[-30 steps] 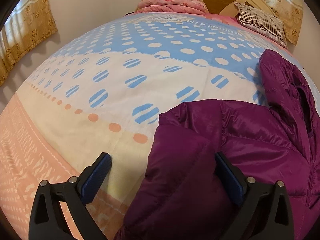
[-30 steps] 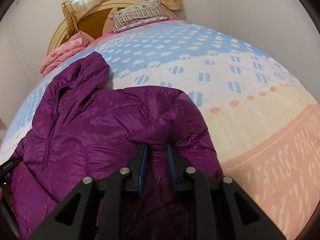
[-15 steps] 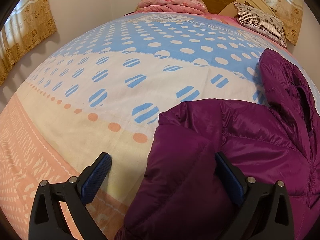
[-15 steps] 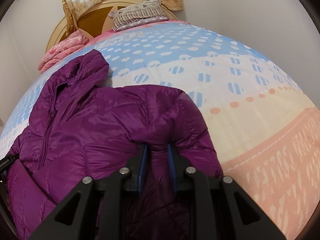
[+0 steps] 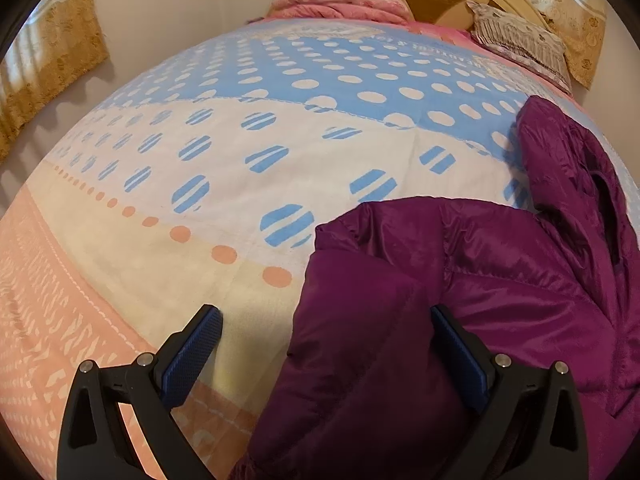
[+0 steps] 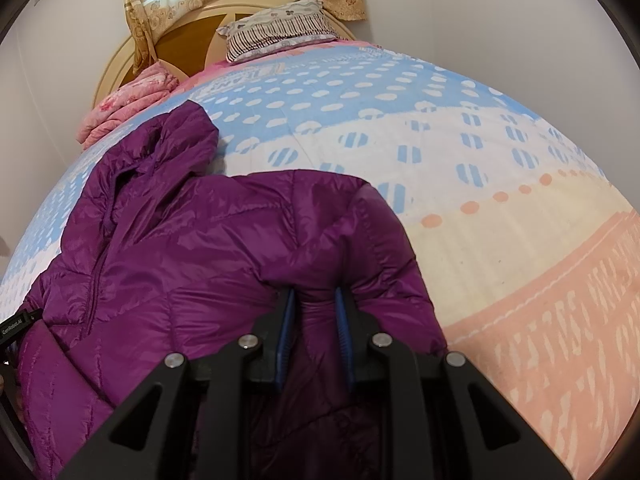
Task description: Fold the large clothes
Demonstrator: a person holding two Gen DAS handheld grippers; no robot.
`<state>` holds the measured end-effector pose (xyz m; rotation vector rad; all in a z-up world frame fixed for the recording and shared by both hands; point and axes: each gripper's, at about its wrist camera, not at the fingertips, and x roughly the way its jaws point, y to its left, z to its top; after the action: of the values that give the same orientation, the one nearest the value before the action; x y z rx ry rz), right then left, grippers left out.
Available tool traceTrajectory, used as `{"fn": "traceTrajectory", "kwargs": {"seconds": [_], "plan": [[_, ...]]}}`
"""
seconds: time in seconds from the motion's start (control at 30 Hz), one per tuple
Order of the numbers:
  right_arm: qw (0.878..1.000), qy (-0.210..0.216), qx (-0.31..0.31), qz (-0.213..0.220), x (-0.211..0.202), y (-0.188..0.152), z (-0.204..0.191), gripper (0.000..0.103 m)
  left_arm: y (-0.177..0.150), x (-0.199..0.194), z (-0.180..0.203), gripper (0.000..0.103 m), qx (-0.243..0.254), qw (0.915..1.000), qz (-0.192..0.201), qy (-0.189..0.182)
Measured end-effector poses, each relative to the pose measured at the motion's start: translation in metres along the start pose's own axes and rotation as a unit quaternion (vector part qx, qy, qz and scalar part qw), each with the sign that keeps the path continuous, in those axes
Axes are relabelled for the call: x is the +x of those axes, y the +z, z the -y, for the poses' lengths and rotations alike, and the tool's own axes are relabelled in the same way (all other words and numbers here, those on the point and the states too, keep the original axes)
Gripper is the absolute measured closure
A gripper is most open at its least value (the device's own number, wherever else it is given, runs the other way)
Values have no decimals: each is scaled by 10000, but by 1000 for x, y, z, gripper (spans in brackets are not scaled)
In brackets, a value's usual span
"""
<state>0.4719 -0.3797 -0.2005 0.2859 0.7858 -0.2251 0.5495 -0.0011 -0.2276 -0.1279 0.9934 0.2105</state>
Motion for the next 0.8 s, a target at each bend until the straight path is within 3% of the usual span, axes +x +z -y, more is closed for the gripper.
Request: {"fn": "traceTrajectory", "kwargs": {"seconds": [0.03, 0.07, 0.13, 0.23, 0.33, 0.53, 0.8], "plan": [[9999, 67, -47, -81, 0, 3, -1, 71, 6, -4, -2, 1, 162, 9996, -177, -159], [9994, 188, -146, -237, -2, 7, -3, 56, 11, -12, -5, 1, 158, 9994, -114, -284], [9984, 475, -84, -305, -17, 22, -7, 34, 25, -35, -13, 1, 25, 9970, 345, -698], [9970, 624, -456, 25, -30, 54, -28, 19, 60, -47, -3, 1, -19, 9884, 659, -1369], [9908, 1082, -793, 159, -11, 99, -58, 18, 92, -33, 24, 1, -31, 9841, 516, -1700], [9878, 1137, -1067, 13, 56, 165, -102, 15, 140, 6, 85, 1, 275, 9825, 377, -1805], [9860, 1330, -833, -564, 139, 185, -112, 12, 166, 62, 128, 1, 577, 9815, 25, -1825]]}}
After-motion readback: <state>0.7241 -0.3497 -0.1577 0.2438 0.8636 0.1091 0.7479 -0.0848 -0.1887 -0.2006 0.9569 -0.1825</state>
